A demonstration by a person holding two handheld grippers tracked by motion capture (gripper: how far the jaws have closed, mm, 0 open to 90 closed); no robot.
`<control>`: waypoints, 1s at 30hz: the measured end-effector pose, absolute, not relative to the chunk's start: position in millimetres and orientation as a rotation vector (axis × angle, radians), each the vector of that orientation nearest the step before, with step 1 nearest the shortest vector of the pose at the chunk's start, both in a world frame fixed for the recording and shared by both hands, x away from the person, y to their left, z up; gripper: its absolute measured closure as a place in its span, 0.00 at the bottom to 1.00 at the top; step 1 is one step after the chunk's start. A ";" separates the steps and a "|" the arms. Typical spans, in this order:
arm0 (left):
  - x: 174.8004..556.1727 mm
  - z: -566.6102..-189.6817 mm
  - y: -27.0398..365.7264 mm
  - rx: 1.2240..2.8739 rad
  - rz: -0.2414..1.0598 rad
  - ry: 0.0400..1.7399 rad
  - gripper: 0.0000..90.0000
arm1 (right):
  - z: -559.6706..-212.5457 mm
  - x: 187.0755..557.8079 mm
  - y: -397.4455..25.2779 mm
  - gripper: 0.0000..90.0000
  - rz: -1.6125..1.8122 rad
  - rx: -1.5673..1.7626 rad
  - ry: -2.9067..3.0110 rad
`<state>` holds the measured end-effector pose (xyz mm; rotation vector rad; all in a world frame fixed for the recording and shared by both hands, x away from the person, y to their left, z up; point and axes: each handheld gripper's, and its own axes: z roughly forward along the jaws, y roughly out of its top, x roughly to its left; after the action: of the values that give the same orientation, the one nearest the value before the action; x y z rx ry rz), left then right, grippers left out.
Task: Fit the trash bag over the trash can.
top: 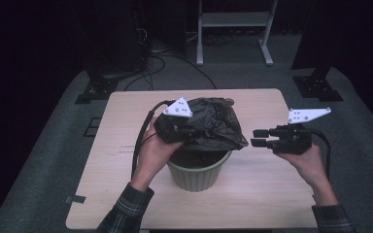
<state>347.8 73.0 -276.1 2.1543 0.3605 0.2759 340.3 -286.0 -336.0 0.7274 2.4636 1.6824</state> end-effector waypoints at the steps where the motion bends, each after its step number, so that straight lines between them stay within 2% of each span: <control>1: 347.7 -276.4 73.2 2.153 0.274 0.358 1.00 | -338.5 337.6 -285.2 0.64 1.684 0.723 2.472; 12: 346.4 -277.5 72.4 2.155 0.247 0.343 1.00 | -345.9 324.4 -265.6 0.63 1.856 0.650 2.487; 15: 346.0 -277.6 71.7 2.149 0.236 0.338 1.00 | -344.3 328.0 -261.2 0.70 1.876 0.643 2.484; 19: 345.1 -277.3 73.9 2.141 0.219 0.334 1.00 | -343.8 329.9 -257.9 0.91 1.857 0.627 2.469; 22: 344.7 -276.4 78.6 2.123 0.203 0.332 1.00 | -341.9 330.2 -260.3 0.99 1.843 0.630 2.440; 26: 344.3 -272.3 96.2 2.063 0.171 0.350 1.00 | -338.8 328.9 -266.0 0.99 1.804 0.632 2.426; 30: 342.0 -268.1 117.4 2.046 0.195 0.378 1.00 | -334.5 327.5 -275.4 0.99 1.779 0.642 2.404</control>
<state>342.0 117.4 -268.1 2.0463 0.3780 0.1953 327.5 -275.4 -334.5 0.6417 2.4037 1.7786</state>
